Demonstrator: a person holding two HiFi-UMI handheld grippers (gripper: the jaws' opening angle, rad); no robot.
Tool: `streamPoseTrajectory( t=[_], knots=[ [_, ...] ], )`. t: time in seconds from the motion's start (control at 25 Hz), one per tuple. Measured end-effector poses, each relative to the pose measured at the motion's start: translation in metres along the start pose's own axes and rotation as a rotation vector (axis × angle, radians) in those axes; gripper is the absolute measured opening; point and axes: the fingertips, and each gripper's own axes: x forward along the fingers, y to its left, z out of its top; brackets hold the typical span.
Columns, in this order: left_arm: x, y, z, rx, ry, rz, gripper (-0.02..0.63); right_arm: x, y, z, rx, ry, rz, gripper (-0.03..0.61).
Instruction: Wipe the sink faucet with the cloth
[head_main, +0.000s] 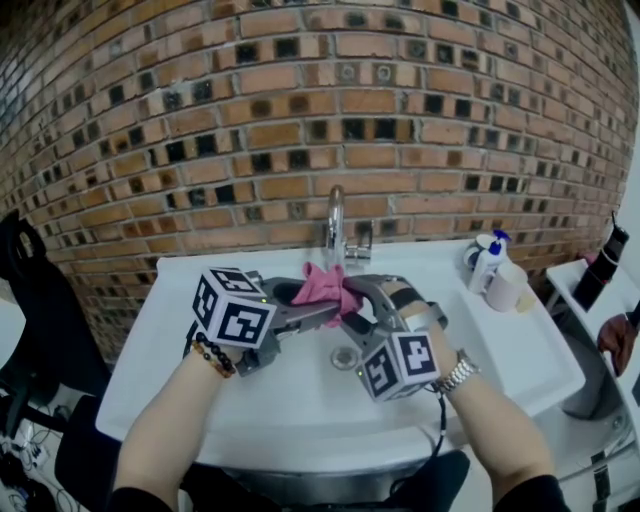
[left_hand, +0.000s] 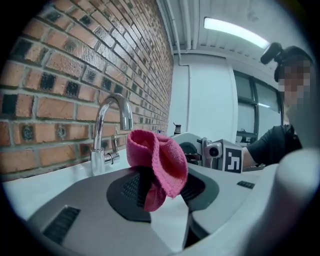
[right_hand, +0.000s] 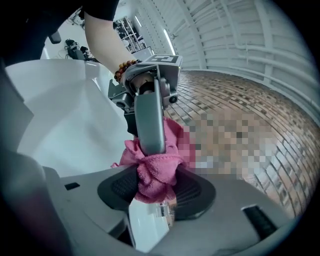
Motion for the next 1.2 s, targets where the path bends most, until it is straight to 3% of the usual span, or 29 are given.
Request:
streamPoseTrajectory(
  t=[0.12,0.4,0.56,0.72,0.84,1.2],
  knots=[
    [-0.003,0.002,0.007,0.031,-0.032,0.043,0.188,-0.003,-0.011,-0.006,0.053,0.007,-0.052,0.176],
    [-0.012,0.013,0.014,0.093,-0.145,0.168,0.202,-0.007,-0.033,-0.022,0.214,0.038,-0.134,0.169],
    [-0.017,0.017,0.027,0.159,-0.236,0.241,0.198,-0.009,-0.053,-0.034,0.375,0.043,-0.195,0.169],
    [-0.024,0.026,0.04,0.218,-0.316,0.37,0.081,-0.012,-0.078,-0.049,0.583,0.037,-0.26,0.166],
    [-0.026,0.03,0.04,0.219,-0.35,0.423,0.018,-0.012,-0.091,-0.046,0.654,-0.01,-0.268,0.166],
    [-0.025,0.024,0.033,0.276,-0.35,0.469,0.006,-0.004,-0.117,-0.031,0.736,-0.084,-0.279,0.164]
  ],
)
